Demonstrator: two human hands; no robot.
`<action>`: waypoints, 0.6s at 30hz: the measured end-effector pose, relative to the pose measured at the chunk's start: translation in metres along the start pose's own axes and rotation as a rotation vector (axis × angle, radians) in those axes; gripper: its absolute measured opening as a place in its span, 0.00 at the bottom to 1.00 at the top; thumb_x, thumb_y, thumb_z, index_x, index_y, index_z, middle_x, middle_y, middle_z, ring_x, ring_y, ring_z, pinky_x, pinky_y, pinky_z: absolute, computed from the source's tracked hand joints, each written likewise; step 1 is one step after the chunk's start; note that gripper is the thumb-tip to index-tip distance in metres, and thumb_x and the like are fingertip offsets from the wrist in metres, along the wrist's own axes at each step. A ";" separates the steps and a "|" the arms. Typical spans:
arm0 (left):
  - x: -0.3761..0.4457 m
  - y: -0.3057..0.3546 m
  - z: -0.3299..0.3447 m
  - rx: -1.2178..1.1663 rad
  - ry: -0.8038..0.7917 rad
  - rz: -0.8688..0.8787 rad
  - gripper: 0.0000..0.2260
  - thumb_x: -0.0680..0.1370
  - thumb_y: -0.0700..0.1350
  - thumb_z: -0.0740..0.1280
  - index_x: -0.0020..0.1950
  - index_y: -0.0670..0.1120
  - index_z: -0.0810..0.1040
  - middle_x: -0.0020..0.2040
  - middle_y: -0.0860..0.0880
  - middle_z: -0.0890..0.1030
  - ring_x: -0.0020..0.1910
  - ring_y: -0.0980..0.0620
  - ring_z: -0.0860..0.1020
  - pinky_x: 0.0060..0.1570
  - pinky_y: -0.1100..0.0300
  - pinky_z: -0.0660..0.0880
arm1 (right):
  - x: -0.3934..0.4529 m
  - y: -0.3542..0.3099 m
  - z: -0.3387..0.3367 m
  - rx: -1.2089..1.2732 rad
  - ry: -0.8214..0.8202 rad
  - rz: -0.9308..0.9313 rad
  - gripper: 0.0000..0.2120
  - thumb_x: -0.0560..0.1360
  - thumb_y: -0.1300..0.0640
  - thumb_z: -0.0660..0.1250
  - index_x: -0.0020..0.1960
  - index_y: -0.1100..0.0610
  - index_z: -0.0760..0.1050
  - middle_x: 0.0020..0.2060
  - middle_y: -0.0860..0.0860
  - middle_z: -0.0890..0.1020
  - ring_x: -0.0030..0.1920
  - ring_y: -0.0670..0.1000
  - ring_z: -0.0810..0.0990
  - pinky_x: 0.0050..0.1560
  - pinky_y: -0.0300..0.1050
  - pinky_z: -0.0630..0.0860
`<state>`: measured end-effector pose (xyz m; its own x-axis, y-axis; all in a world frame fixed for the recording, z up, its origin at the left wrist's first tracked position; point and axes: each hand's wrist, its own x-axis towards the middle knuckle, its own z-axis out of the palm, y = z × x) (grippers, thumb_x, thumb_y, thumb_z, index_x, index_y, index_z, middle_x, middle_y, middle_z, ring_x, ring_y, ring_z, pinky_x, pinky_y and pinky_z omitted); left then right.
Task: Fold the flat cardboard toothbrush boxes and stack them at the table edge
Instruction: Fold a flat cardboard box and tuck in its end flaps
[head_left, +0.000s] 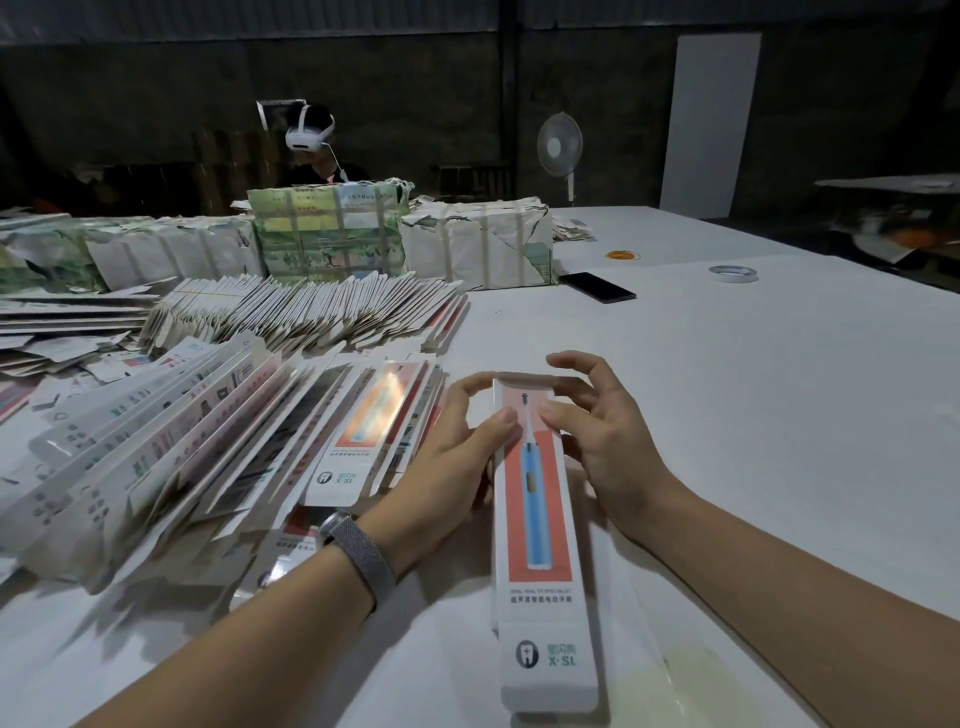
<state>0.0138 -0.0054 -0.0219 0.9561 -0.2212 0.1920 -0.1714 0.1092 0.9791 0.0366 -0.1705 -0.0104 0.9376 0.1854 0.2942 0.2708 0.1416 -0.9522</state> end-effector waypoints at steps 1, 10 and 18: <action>0.000 0.000 0.000 0.011 -0.013 -0.004 0.16 0.77 0.56 0.65 0.64 0.60 0.67 0.45 0.47 0.87 0.41 0.49 0.86 0.39 0.61 0.81 | 0.000 0.000 0.000 -0.002 -0.001 -0.003 0.12 0.81 0.63 0.63 0.58 0.46 0.72 0.52 0.53 0.82 0.44 0.54 0.86 0.43 0.43 0.81; -0.001 0.004 0.001 0.012 0.015 -0.046 0.13 0.80 0.52 0.64 0.64 0.57 0.68 0.41 0.48 0.86 0.40 0.49 0.86 0.38 0.61 0.81 | 0.000 0.000 0.000 -0.049 -0.045 0.090 0.10 0.84 0.59 0.59 0.59 0.49 0.75 0.47 0.49 0.84 0.43 0.53 0.87 0.40 0.41 0.81; -0.002 0.006 0.003 0.081 0.025 -0.045 0.15 0.78 0.54 0.65 0.63 0.56 0.68 0.43 0.47 0.87 0.41 0.47 0.86 0.39 0.59 0.82 | 0.000 -0.002 0.000 -0.083 -0.048 0.086 0.08 0.83 0.60 0.59 0.54 0.51 0.76 0.47 0.54 0.84 0.40 0.53 0.86 0.39 0.42 0.82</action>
<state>0.0102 -0.0070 -0.0158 0.9686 -0.2000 0.1475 -0.1463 0.0210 0.9890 0.0358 -0.1705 -0.0090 0.9472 0.2397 0.2131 0.2091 0.0423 -0.9770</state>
